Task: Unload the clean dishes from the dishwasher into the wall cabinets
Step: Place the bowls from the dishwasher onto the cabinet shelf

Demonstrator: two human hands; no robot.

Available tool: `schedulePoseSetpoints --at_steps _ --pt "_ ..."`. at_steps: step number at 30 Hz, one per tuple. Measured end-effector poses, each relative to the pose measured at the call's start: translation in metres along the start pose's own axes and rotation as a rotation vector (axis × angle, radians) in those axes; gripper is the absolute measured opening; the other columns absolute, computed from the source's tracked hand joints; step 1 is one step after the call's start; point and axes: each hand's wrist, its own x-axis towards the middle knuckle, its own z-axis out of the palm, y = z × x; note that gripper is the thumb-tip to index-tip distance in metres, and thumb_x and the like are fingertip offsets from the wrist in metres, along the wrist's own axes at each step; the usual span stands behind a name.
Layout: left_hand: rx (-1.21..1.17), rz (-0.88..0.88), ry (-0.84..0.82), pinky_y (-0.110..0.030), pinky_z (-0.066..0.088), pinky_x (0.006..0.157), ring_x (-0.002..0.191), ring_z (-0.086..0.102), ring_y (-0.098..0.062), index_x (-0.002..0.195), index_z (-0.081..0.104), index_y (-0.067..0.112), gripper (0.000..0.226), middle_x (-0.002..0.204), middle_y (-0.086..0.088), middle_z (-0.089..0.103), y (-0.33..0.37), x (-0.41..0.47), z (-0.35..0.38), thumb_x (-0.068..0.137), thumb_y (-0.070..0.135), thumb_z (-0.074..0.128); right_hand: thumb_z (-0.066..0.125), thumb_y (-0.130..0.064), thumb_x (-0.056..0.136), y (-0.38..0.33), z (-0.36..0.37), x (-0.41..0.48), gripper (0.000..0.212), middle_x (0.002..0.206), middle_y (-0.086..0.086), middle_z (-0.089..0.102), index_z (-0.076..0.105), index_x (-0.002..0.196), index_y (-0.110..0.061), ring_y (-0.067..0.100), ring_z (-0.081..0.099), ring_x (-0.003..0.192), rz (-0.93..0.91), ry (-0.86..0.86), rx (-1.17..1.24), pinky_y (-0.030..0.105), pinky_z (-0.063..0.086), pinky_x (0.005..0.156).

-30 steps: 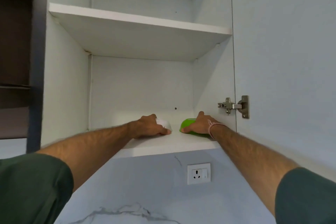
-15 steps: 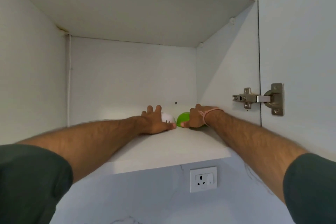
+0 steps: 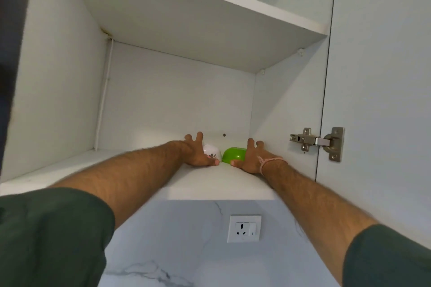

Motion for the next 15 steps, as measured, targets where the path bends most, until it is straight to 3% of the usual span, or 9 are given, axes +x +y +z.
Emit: schedulePoseSetpoints --at_steps 5,10,13,15 --pt "-0.020 -0.096 0.016 -0.048 0.026 0.115 0.144 0.028 -0.039 0.157 0.001 0.017 0.098 0.161 -0.017 0.011 -0.014 -0.041 0.000 0.088 0.074 0.041 0.053 -0.050 0.093 0.003 -0.007 -0.041 0.080 0.151 0.019 0.026 0.015 0.151 -0.011 0.039 0.038 0.135 0.078 0.021 0.060 0.042 0.035 0.108" --pt "-0.043 -0.057 -0.067 -0.036 0.036 0.107 0.135 0.044 -0.031 0.147 0.040 0.011 0.078 0.151 -0.013 0.042 -0.019 -0.093 -0.016 0.094 0.068 0.034 0.030 -0.054 0.095 0.016 -0.024 -0.098 0.063 0.150 0.016 0.041 0.039 0.145 -0.016 0.033 0.043 0.133 0.046 -0.131 0.038 0.040 0.034 0.109" --pt "-0.039 -0.004 -0.070 -0.032 0.035 0.103 0.134 0.044 -0.030 0.142 0.046 0.011 0.070 0.149 -0.012 0.045 -0.020 -0.133 -0.026 0.098 0.063 0.031 0.017 -0.049 0.101 0.024 -0.030 -0.146 0.058 0.147 0.014 0.046 0.044 0.141 -0.018 0.033 0.045 0.129 -0.033 -0.065 0.005 0.040 0.034 0.107" --pt "-0.041 0.026 -0.031 -0.033 0.034 0.105 0.134 0.043 -0.030 0.142 0.045 0.010 0.065 0.149 -0.012 0.045 -0.018 -0.166 -0.027 0.102 0.057 0.025 0.023 -0.047 0.103 0.031 -0.035 -0.180 0.054 0.147 0.011 0.046 0.044 0.143 -0.017 0.032 0.044 0.131 -0.112 -0.001 0.007 0.039 0.035 0.108"
